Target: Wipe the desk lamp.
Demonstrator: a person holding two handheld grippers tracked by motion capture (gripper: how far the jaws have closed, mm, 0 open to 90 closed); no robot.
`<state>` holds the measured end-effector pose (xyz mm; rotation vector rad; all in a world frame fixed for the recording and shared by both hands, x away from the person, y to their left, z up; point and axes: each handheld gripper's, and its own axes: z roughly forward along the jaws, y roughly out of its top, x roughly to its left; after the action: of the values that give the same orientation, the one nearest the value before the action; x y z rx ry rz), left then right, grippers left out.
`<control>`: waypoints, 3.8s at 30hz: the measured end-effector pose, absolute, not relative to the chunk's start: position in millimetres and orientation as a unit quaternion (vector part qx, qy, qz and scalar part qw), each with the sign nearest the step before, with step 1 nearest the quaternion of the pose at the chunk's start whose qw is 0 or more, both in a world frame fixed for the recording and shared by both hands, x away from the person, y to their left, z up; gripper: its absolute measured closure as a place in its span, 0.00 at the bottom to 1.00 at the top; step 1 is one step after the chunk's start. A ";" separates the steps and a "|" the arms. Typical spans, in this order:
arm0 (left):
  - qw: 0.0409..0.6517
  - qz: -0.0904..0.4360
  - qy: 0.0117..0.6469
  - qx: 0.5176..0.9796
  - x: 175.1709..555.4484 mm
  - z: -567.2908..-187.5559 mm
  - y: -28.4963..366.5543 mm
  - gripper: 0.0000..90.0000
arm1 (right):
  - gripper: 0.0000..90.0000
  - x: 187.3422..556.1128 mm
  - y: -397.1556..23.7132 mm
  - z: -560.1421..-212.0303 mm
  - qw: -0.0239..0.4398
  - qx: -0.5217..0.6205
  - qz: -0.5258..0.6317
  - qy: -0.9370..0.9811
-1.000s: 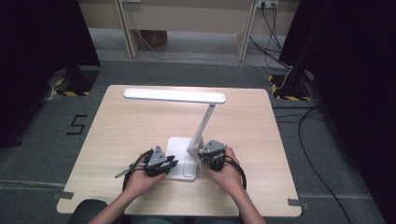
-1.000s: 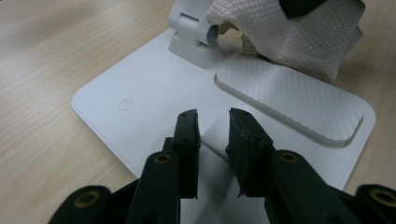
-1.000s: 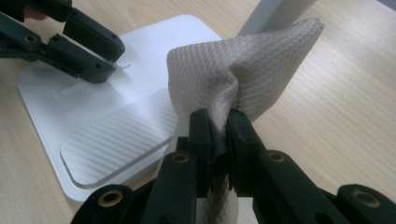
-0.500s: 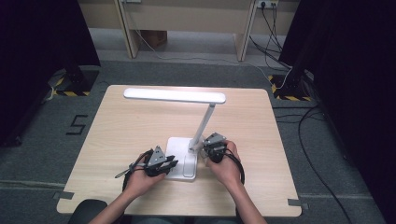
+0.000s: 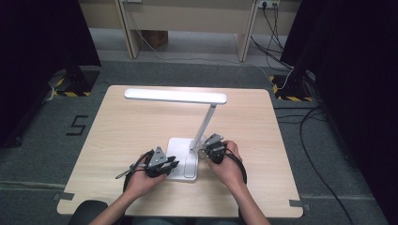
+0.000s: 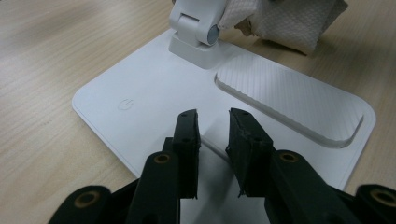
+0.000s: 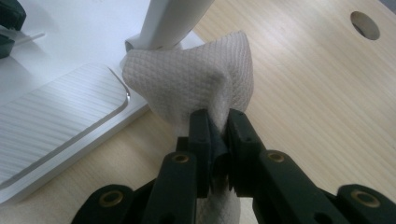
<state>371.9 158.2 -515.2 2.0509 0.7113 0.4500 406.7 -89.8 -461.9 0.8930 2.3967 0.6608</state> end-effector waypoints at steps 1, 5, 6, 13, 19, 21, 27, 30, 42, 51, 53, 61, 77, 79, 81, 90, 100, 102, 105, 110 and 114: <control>0.446 0.182 0.287 0.828 372.0 -515.2 158.2 0.80 | 0.91 407.5 -88.1 -463.2 0.247 0.327 0.240 0.880; 0.447 0.182 0.287 0.828 372.0 -515.4 158.1 0.80 | 0.91 410.0 -81.3 -463.6 0.244 0.315 0.245 0.884; 0.447 0.182 0.287 0.828 371.9 -515.4 158.1 0.80 | 0.91 410.9 -80.5 -463.4 0.245 0.306 0.246 0.887; 0.447 0.182 0.287 0.828 372.3 -515.4 158.0 0.80 | 0.90 412.6 -73.6 -466.3 0.240 0.293 0.262 0.888; 0.447 0.182 0.287 0.827 372.2 -515.5 157.9 0.80 | 0.91 414.8 -73.8 -468.8 0.220 0.281 0.263 0.896; 0.447 0.182 0.288 0.828 372.2 -515.4 157.9 0.80 | 0.91 415.0 -73.0 -469.7 0.207 0.275 0.256 0.903; 0.446 0.182 0.287 0.828 372.2 -515.5 157.9 0.80 | 0.91 412.1 -70.1 -467.2 0.194 0.266 0.246 0.912; 0.447 0.182 0.288 0.827 372.2 -515.5 158.0 0.80 | 0.91 408.9 -67.2 -463.6 0.178 0.262 0.244 0.917; 0.446 0.182 0.288 0.827 372.1 -515.5 158.1 0.80 | 0.92 397.9 -62.2 -459.2 0.145 0.239 0.237 0.930; 0.447 0.182 0.289 0.827 372.0 -515.5 158.0 0.80 | 0.92 388.2 -67.0 -458.5 0.114 0.239 0.252 0.931; 0.447 0.182 0.289 0.827 372.0 -515.5 158.0 0.80 | 0.92 386.1 -68.0 -458.7 0.109 0.239 0.256 0.930; 0.447 0.182 0.289 0.827 372.0 -515.6 158.0 0.80 | 0.92 376.4 -67.7 -456.0 0.085 0.231 0.252 0.936; 0.434 0.194 0.296 0.829 370.0 -512.0 156.7 0.72 | 0.91 367.4 -78.1 -438.2 0.061 0.235 0.297 0.923; 0.437 0.201 0.299 0.824 369.2 -507.6 158.9 0.70 | 0.91 369.6 -79.7 -436.3 0.073 0.240 0.304 0.919; 0.442 0.211 0.300 0.818 367.5 -499.4 163.1 0.67 | 0.91 372.3 -81.0 -436.2 0.079 0.245 0.306 0.917; 0.468 0.195 0.242 0.827 355.0 -454.0 166.7 0.53 | 0.91 379.6 -79.6 -441.7 0.076 0.239 0.299 0.921; 0.426 0.170 0.157 0.875 362.3 -467.4 145.0 0.48 | 0.91 385.3 -74.2 -441.4 0.051 0.235 0.298 0.924; 0.429 0.170 0.153 0.874 363.5 -468.5 143.0 0.48 | 0.91 386.7 -74.6 -441.0 0.041 0.232 0.304 0.923; 0.427 0.167 0.136 0.878 364.9 -468.8 139.5 0.47 | 0.91 387.7 -74.0 -440.2 0.039 0.228 0.305 0.924; 0.428 0.158 0.130 0.880 367.3 -473.6 135.6 0.50 | 0.91 388.0 -72.7 -438.3 0.033 0.226 0.311 0.922; 0.437 0.157 0.131 0.876 367.3 -475.6 136.5 0.57 | 0.91 388.8 -72.1 -437.6 0.024 0.227 0.321 0.919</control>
<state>367.3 136.5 -475.6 2.1782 0.3261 0.3915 388.8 -72.1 -437.6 0.7019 2.8448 0.9939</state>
